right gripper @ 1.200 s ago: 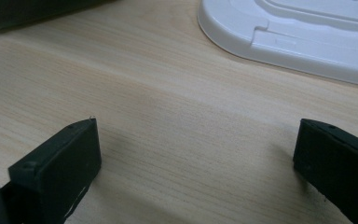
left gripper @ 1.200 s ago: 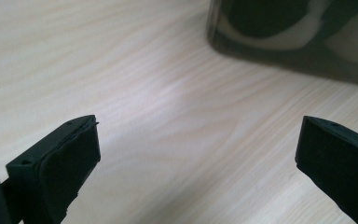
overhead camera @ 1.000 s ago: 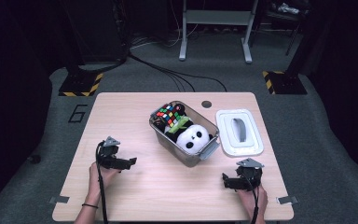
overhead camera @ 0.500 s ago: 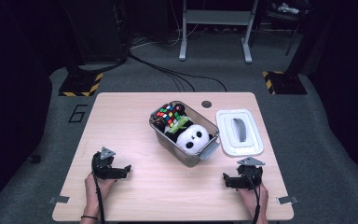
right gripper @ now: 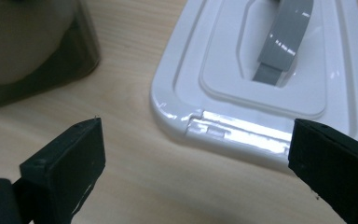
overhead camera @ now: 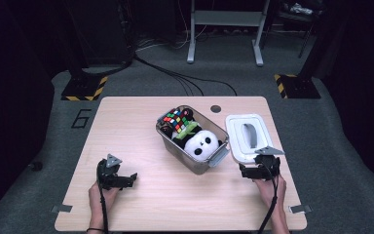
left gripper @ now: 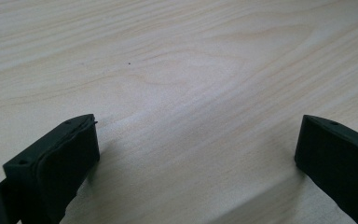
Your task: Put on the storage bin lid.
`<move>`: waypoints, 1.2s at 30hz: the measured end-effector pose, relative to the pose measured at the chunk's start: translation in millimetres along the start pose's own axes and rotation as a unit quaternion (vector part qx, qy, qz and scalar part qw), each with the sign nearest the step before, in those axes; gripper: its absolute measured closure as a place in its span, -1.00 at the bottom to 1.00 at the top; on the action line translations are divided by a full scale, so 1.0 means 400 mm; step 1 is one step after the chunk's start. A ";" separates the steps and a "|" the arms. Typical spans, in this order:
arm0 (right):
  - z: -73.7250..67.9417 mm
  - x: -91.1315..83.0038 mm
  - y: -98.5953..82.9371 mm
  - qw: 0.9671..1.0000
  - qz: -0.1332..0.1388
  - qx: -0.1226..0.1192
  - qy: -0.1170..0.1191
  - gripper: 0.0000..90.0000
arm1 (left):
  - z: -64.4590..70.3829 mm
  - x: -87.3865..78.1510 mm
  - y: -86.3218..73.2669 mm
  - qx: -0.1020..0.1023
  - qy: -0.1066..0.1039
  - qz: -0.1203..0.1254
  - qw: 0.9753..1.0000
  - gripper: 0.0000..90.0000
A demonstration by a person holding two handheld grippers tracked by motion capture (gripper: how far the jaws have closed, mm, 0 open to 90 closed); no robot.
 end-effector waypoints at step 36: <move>0.257 0.175 0.187 0.995 -0.033 0.094 -0.021 0.47 | 0.000 0.001 0.002 -0.001 0.001 0.001 1.000 -1.00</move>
Point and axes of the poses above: each handheld gripper's, and its own axes: x roughly forward along the jaws, y roughly out of its top, z roughly to its right, the point moved 9 cm from there along x, roughly forward along the jaws, and after that the axes turned 13 degrees about y, right-handed, at the moved point
